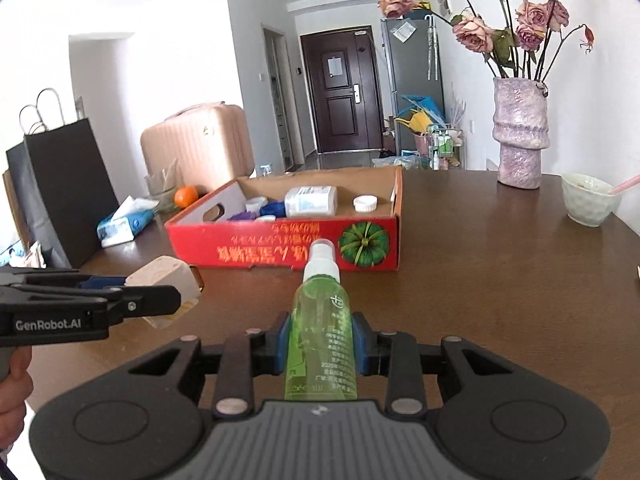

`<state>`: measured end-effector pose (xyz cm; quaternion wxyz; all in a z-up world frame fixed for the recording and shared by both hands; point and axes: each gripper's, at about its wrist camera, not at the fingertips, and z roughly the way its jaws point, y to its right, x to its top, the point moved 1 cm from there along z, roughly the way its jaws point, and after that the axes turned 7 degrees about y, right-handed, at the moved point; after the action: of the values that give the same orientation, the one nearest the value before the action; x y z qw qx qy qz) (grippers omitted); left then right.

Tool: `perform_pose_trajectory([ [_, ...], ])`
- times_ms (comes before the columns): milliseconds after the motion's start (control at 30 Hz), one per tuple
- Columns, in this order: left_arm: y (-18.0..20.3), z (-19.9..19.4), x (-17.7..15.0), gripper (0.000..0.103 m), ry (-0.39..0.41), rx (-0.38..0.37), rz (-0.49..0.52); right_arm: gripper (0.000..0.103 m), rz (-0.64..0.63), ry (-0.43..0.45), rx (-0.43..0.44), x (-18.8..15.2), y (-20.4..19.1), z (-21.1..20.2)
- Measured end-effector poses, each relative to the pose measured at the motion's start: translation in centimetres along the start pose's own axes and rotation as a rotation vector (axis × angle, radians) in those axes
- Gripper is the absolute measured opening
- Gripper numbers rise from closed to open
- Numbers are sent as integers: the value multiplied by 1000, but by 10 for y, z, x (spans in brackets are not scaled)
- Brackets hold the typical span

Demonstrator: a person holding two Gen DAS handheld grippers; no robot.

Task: Organize rigid objects
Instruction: 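Lower the plug and spray bottle into the red box and open both tools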

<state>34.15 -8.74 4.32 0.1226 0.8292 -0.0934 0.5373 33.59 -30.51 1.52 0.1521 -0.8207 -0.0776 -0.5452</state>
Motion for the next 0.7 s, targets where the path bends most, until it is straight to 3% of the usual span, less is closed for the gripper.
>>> perform_pose_trajectory([
  [167,-18,60,53,39,-4,-30,0,30,28,45,1,56,12,42],
  [333,-32,134,78,39,-69,-8,-17,30,54,-2,-19,106,28,123],
  [533,-53,208,65,39,-181,-19,-103,30,24,-96,-110,119,38,218],
  [700,-57,238,48,40,-224,-77,-74,30,-60,-150,-173,106,33,262],
])
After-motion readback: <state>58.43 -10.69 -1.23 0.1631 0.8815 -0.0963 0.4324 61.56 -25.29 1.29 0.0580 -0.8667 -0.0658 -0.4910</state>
